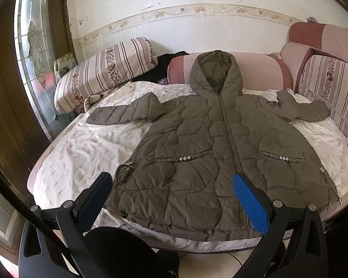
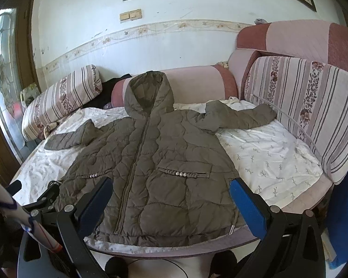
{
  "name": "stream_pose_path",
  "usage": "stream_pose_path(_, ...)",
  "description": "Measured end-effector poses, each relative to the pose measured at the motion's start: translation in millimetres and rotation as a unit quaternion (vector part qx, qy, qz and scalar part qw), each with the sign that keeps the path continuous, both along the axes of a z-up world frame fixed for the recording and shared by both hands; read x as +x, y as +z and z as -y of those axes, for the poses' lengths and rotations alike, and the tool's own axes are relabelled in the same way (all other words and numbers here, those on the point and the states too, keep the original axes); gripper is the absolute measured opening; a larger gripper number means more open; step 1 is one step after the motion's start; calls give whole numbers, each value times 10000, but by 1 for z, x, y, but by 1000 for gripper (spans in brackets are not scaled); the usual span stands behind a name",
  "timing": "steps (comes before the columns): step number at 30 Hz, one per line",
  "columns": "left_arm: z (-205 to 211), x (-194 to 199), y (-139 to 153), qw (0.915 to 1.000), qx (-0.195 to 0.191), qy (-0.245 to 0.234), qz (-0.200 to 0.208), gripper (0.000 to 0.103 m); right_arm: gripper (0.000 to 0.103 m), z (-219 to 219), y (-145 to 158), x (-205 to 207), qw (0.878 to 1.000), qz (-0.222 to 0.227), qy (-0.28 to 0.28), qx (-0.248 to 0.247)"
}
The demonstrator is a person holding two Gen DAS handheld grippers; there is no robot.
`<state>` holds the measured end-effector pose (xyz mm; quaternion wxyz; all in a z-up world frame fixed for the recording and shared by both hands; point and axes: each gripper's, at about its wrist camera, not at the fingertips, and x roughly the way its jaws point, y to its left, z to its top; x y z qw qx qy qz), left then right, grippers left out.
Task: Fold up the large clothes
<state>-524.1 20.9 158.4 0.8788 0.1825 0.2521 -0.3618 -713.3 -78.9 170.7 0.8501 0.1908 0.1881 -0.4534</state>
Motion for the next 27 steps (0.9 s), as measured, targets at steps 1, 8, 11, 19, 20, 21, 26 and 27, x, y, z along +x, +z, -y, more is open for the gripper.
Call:
stream_pose_path(1, 2, 0, 1, 10000, -5, -6, 12, 103, 103, 3, 1, -3, 10000, -9, -48, 12)
stream_pose_path(8, 27, 7, 1, 9999, 17, -153, 17, 103, 103, 28, 2, -14, 9994, -75, -324, 53)
stream_pose_path(11, 42, 15, 0, 9998, -25, -175, 24, 103, 103, 42, 2, -14, 9987, -193, -454, 99)
stream_pose_path(19, 109, 58, 7, 9998, -174, -68, -13, 103, 103, 103, 5, -11, 9971, -165, -572, 481)
stream_pose_path(20, 120, 63, 8, 9998, -199, -56, -16, 103, 103, 112, 5, -13, 9966, -118, -596, 556)
stream_pose_path(21, 133, 69, 9, 9997, -225, -47, -10, 103, 103, 124, 5, -16, 9957, -61, -644, 667)
stream_pose_path(26, 207, 97, -15, 9996, -160, -152, -190, 103, 103, 175, -1, -32, 9903, 77, -938, 1017)
stream_pose_path(27, 216, 101, -26, 9996, -95, -166, -226, 103, 103, 183, -3, -34, 9899, 58, -974, 1027)
